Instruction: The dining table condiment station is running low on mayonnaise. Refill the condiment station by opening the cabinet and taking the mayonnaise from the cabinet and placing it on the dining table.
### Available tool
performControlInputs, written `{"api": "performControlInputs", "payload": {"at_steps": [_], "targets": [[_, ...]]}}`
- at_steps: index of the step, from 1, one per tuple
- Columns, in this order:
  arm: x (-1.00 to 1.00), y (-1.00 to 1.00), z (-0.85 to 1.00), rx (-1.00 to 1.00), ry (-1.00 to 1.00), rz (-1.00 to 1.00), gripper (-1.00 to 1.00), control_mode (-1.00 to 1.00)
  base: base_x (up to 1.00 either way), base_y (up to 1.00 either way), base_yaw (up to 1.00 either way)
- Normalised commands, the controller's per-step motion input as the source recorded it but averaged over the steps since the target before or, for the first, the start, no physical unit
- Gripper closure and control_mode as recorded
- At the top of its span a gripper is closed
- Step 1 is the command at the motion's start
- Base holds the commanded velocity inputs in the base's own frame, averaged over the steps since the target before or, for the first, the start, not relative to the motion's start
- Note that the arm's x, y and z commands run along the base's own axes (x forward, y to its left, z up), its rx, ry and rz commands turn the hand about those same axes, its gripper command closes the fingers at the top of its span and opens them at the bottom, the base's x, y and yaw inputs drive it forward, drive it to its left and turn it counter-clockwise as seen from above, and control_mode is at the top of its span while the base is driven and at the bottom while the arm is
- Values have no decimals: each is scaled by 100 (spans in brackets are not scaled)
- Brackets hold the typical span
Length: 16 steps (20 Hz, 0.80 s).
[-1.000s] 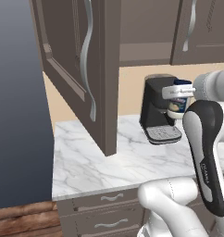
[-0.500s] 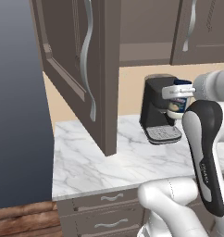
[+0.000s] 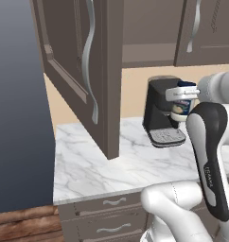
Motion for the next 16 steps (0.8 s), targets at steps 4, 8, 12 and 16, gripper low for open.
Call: {"api": "performControlInputs", "payload": {"at_steps": [4,8,12,16], "targets": [[-8,0,0,0,0,0,100,100,-52,-2,-2],[0,0,0,0,0,0,100,100,-100,-8,-18],[0,0,0,0,0,0,100,100,-100,-23,-48],[0,0,0,0,0,0,100,100,-58,-9,-75]]}}
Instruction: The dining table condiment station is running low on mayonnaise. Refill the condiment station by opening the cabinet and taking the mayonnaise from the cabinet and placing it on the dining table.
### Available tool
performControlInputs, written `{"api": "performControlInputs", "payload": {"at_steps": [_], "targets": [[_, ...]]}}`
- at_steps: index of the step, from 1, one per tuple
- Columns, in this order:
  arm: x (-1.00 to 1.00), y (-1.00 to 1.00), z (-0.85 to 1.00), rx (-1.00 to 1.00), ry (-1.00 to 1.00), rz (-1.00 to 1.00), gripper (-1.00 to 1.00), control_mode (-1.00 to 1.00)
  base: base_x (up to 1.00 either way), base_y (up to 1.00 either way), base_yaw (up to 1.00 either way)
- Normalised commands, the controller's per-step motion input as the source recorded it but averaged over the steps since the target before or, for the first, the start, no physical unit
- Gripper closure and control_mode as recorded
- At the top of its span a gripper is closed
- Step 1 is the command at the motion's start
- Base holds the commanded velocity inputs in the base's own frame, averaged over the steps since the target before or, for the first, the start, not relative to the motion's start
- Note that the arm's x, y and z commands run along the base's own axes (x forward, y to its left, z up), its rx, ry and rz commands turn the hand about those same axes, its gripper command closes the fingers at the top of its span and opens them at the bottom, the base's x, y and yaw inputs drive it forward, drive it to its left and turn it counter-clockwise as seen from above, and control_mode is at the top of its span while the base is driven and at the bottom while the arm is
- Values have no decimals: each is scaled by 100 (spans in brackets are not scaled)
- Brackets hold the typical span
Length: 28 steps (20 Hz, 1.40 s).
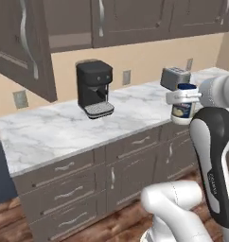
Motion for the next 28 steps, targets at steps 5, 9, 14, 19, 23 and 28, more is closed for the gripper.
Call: {"api": "performControlInputs", "payload": {"at_steps": [5,9,14,19,23,28], "targets": [[0,0,0,0,0,0,100,100,-22,-1,-86],[0,0,0,0,0,0,100,100,-5,-1,-90],[0,0,0,0,0,0,100,100,-7,-8,-87],[0,0,0,0,0,0,100,100,-5,-7,-88],[0,0,0,0,0,0,100,100,0,-11,-88],[0,0,0,0,0,0,100,100,0,-18,-87]]}}
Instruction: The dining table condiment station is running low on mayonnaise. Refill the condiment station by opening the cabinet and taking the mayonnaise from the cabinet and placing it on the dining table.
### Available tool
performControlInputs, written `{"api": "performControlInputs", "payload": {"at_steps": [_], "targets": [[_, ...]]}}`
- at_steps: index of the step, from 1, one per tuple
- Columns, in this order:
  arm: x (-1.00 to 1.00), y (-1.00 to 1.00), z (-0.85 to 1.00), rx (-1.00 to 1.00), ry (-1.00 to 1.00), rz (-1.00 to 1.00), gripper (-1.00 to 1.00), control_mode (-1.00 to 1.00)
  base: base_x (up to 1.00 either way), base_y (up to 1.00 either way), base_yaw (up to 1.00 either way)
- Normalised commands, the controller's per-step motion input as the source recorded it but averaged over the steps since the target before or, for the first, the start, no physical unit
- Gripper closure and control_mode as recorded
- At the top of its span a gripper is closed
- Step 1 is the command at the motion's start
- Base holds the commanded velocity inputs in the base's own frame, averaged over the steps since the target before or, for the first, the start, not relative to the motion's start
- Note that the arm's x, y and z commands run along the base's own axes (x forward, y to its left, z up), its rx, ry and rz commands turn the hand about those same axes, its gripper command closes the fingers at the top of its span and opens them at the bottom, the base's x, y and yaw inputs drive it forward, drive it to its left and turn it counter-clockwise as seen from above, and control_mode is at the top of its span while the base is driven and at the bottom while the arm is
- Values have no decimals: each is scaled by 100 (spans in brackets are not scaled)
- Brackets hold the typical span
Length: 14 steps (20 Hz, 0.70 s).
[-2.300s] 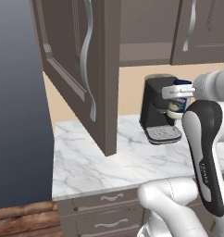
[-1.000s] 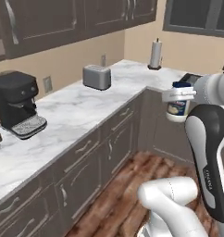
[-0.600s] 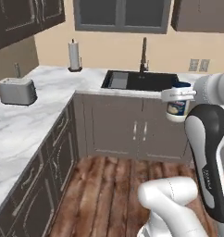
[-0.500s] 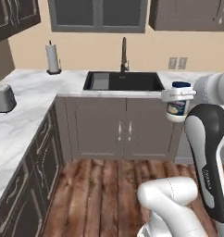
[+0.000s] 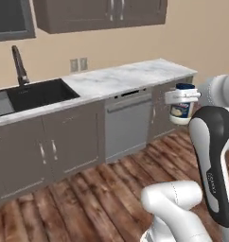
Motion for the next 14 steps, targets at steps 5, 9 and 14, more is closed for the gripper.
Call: {"api": "performControlInputs", "payload": {"at_steps": [5,9,14], "targets": [[0,0,0,0,0,0,100,100,0,-16,-88],[0,0,0,0,0,0,100,100,0,-21,-87],[0,0,0,0,0,0,100,100,0,-21,-86]]}}
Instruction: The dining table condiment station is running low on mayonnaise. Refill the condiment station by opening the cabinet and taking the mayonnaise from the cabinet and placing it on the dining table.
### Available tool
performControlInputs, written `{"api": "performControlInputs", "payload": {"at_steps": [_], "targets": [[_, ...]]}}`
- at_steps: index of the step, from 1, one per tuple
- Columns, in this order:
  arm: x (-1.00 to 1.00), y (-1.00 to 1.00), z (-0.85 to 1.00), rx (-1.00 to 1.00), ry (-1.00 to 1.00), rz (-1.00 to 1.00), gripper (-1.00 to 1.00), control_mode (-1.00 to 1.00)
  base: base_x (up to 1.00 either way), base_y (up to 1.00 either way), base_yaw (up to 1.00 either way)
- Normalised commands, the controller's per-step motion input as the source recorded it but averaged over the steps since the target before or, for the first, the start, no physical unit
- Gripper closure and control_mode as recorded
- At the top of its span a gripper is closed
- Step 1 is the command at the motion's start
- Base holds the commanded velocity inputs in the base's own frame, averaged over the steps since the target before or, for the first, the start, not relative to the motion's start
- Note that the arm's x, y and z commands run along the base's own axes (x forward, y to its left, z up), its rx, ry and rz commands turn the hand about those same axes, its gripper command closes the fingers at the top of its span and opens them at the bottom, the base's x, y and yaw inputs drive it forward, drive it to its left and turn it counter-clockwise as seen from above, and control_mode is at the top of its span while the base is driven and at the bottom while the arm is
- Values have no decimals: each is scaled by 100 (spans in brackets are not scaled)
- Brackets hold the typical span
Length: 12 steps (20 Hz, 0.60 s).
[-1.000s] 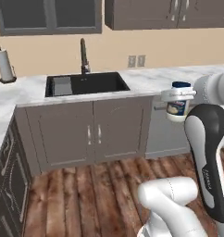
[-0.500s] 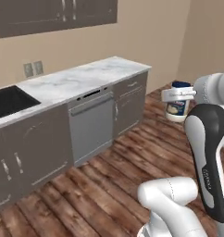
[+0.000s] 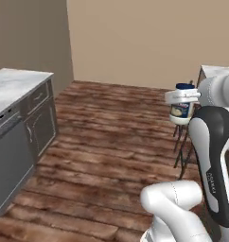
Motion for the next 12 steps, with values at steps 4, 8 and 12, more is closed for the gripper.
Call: {"api": "performControlInputs", "payload": {"at_steps": [4,8,12], "targets": [[0,0,0,0,0,0,100,100,0,-12,-82],[0,0,0,0,0,0,100,100,2,-3,-78],[0,0,0,0,0,0,100,100,19,18,-49]]}}
